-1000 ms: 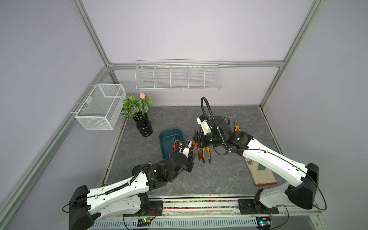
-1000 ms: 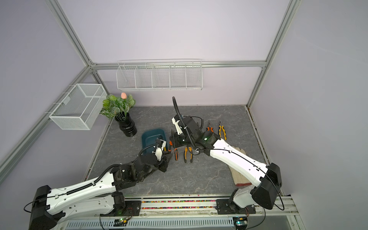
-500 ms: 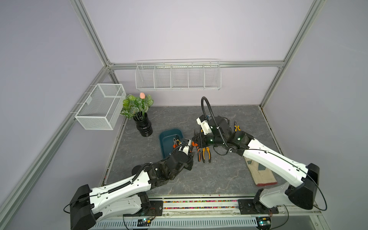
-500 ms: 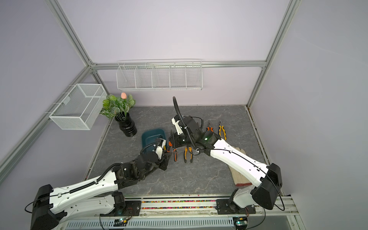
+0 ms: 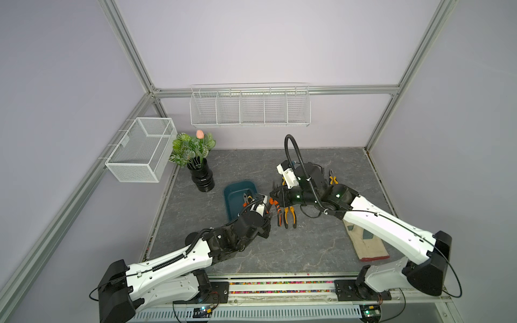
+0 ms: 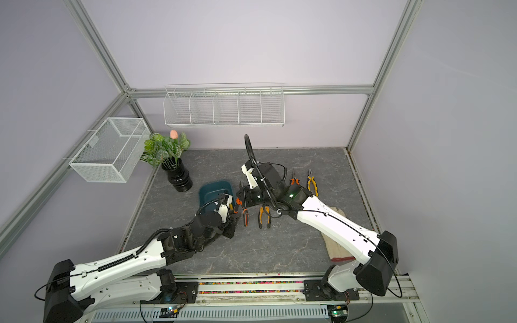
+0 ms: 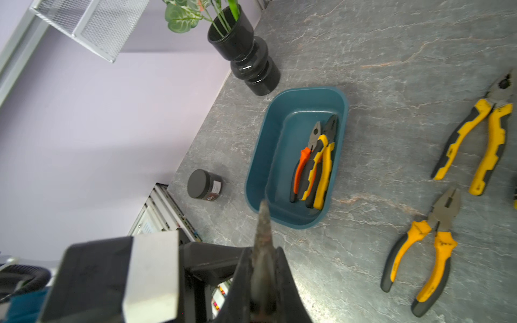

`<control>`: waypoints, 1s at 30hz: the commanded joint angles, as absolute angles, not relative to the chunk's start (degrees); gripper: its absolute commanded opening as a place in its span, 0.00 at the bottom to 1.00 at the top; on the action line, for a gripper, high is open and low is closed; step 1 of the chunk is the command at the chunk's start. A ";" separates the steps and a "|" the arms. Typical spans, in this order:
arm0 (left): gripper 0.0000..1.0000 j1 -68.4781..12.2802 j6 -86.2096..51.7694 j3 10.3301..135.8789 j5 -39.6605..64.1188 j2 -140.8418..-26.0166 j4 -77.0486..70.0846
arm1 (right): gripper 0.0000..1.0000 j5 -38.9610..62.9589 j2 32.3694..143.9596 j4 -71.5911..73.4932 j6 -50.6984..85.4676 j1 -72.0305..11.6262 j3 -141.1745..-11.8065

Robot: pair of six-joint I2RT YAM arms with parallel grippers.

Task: Take the pliers out of the storage box
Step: Pick up the pliers from the storage box.

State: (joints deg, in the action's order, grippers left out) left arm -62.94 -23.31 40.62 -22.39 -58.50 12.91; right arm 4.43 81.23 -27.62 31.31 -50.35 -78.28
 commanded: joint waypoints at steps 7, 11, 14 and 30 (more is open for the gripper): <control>0.33 -62.66 -23.38 41.84 -21.62 -58.50 13.64 | 0.07 2.94 80.62 -26.19 29.53 -50.28 -78.76; 0.28 -62.67 -23.38 41.74 -21.36 -58.66 13.42 | 0.07 3.82 80.91 -25.75 29.79 -50.26 -78.33; 0.14 -62.67 -23.38 42.18 -21.36 -59.06 13.83 | 0.07 4.41 81.29 -25.21 30.17 -50.35 -77.83; 0.00 -63.39 -24.60 43.34 -34.14 -61.34 21.16 | 0.62 0.88 81.89 -30.45 30.75 -50.12 -81.52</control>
